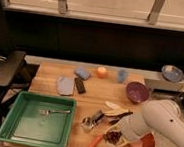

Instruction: Place grapes in paper cup

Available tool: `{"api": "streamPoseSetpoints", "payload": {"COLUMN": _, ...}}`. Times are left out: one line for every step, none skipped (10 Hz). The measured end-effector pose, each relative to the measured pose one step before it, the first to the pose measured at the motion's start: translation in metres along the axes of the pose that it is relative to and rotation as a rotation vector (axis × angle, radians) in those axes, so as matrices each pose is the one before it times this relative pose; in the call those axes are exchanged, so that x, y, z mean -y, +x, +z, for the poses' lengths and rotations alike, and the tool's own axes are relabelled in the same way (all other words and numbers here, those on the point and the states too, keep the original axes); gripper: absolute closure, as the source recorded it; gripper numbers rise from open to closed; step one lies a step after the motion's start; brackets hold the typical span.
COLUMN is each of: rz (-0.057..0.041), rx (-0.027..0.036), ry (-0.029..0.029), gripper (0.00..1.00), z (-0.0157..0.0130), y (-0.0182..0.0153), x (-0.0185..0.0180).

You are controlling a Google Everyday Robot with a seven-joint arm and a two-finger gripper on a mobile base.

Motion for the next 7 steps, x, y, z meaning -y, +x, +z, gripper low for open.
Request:
{"api": "streamPoseSetpoints", "payload": {"rz": 0.00485, "rx": 0.00350, "ry": -0.00002, "gripper": 0.36, "z": 0.00143, "y": 0.00187, "x": -0.00015}}
{"api": "streamPoseSetpoints", "payload": {"rz": 0.00480, "rx": 0.00318, "ry": 0.00022, "gripper": 0.26, "z": 0.00102, "y": 0.00207, "x": 0.00012}}
{"api": "streamPoseSetpoints", "payload": {"rz": 0.00535, "rx": 0.00104, "ry": 0.00085, "gripper": 0.21, "z": 0.00037, "y": 0.00227, "x": -0.00063}}
{"api": "streamPoseSetpoints", "payload": {"rz": 0.00228, "rx": 0.00049, "ry": -0.00023, "gripper": 0.20, "z": -0.00011, "y": 0.00129, "x": 0.00002}}
{"api": "streamPoseSetpoints", "payload": {"rz": 0.00071, "rx": -0.00058, "ry": 0.00086, "gripper": 0.20, "z": -0.00039, "y": 0.00123, "x": 0.00097}}
{"api": "streamPoseSetpoints", "payload": {"rz": -0.00078, "rx": -0.00058, "ry": -0.00016, "gripper": 0.20, "z": -0.00016, "y": 0.00053, "x": 0.00073}}
{"api": "streamPoseSetpoints", "payload": {"rz": -0.00244, "rx": -0.00103, "ry": 0.00018, "gripper": 0.20, "z": -0.00019, "y": 0.00029, "x": 0.00133}}
